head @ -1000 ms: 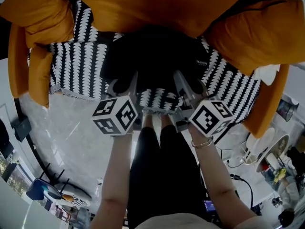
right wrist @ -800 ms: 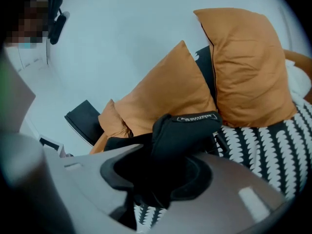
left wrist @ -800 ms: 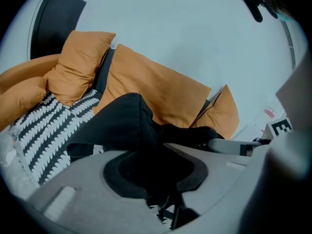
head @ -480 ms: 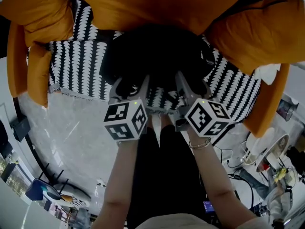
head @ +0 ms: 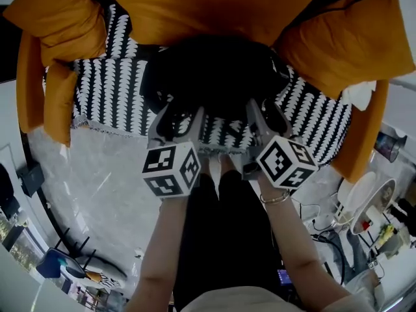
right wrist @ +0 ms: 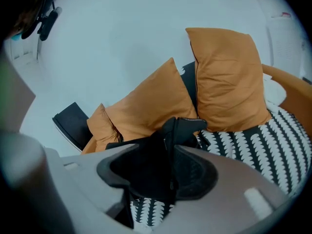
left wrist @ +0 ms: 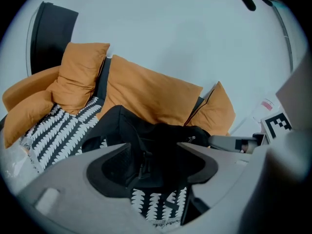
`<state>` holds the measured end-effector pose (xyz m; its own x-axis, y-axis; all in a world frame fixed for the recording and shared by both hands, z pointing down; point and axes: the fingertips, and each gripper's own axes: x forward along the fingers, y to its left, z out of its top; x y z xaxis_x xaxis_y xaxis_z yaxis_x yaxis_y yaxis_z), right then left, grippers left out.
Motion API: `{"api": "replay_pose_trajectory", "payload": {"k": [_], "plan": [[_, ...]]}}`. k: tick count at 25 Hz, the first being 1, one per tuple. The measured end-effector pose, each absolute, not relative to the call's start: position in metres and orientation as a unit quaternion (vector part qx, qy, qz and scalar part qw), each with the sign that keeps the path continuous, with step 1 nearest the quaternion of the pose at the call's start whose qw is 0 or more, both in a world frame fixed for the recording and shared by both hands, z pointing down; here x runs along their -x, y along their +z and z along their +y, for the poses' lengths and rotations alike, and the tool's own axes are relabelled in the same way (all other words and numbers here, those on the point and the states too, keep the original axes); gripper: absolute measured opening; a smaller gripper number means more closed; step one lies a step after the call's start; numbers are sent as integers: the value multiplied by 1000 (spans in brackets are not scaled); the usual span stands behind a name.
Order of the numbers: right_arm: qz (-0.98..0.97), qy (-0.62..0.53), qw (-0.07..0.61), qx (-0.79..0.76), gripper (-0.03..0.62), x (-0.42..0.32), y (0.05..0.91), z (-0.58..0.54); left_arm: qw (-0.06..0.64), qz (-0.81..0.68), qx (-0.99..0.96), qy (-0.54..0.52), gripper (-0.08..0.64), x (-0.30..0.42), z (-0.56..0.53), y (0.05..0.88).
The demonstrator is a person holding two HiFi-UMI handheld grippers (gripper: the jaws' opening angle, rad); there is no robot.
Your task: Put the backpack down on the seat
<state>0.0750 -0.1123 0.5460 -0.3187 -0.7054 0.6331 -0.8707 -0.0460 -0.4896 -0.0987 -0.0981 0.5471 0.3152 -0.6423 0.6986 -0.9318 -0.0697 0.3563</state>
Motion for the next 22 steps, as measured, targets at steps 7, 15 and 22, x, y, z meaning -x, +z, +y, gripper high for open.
{"api": "replay_pose_trajectory", "payload": {"k": [7, 15, 22], "plan": [[-706, 412, 82, -570, 221, -66, 496, -117, 382, -551, -724, 162, 273, 104, -105, 504], [-737, 398, 47, -544, 221, -49, 431, -127, 355, -542, -752, 122, 271, 105, -123, 431], [-773, 382, 17, -507, 220, -33, 349, -116, 317, -505, -796, 102, 225, 88, -123, 352]]}}
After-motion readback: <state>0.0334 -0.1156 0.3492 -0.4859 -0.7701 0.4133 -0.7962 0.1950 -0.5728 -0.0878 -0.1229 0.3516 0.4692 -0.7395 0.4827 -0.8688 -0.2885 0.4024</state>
